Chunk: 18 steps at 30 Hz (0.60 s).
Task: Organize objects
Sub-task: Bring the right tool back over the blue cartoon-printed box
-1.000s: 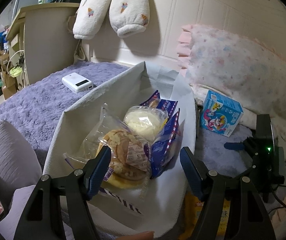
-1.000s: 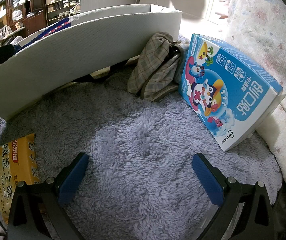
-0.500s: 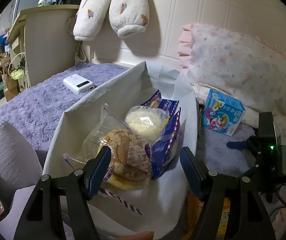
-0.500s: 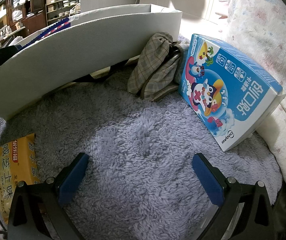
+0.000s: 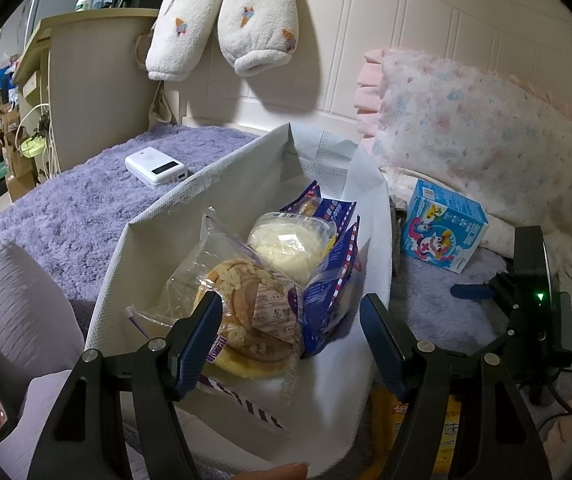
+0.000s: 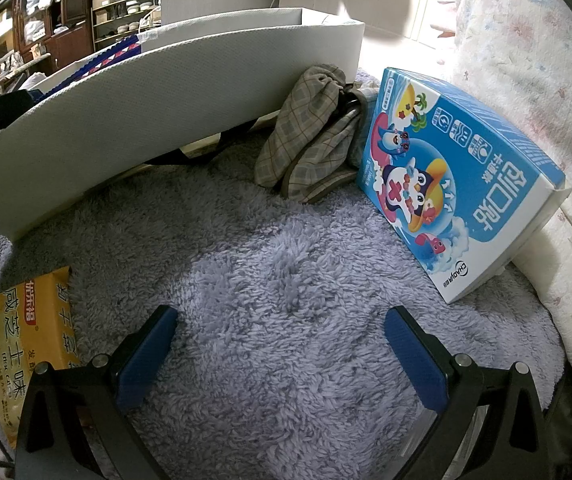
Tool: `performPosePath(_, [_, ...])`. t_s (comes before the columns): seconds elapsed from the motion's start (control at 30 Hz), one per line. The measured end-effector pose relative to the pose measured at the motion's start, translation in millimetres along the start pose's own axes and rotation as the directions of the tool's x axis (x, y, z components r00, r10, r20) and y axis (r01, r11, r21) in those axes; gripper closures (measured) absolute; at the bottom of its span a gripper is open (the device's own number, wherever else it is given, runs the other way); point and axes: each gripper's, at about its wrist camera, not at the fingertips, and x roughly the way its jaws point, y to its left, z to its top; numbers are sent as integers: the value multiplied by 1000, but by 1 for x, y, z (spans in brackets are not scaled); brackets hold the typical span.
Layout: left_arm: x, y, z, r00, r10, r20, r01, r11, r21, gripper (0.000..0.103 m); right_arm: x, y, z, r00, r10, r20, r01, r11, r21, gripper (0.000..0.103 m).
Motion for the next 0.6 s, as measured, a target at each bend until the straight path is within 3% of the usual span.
performPosePath(0.37, [-3,0,1,1000,-5,19,5,1000,-3,32,0,1,1,1000,-4,3,4,1000,-1,0])
performPosePath(0.6, [-7,-12,-3,999,-12,48,10,999,49,32,3,-3,6,1000,20,-18,-20,1000,7,0])
